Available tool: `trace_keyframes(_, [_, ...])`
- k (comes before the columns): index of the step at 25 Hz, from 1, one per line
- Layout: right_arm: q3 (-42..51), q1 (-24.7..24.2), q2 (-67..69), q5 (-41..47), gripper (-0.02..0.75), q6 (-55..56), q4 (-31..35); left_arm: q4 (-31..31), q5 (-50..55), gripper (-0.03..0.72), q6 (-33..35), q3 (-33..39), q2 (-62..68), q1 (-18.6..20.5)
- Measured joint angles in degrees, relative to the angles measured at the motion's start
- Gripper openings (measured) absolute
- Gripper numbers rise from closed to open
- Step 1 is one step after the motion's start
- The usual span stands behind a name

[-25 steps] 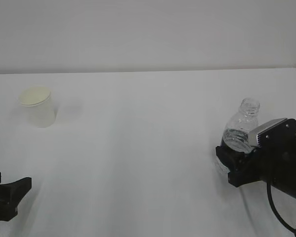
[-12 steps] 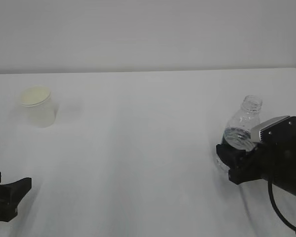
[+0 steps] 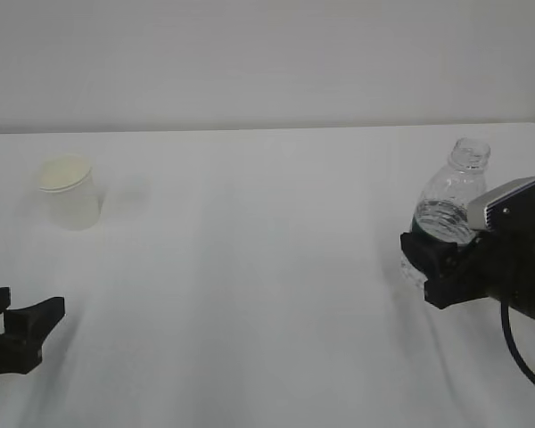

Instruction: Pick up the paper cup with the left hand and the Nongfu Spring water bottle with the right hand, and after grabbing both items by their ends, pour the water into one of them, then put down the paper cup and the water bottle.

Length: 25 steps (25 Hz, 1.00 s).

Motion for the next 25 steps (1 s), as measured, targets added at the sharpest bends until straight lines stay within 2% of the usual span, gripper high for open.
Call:
trace_keyframes(7, [0.1, 0.0, -5.9, 5.2, 0.459, 2.8, -0.2, -0.5, 0.0, 0.534, 0.9, -2.8, 0.0, 0.0])
trace_keyframes(15, [0.3, 0.0, -11.1, 10.9, 0.459, 7.1, -0.9, -3.8, 0.0, 0.534, 2.6, -2.9, 2.1, 0.0])
trace_keyframes(25, [0.5, 0.0, -15.3, 14.2, 0.458, 8.2, -2.0, -5.0, -0.1, 0.534, 2.9, -6.9, 7.1, 0.0])
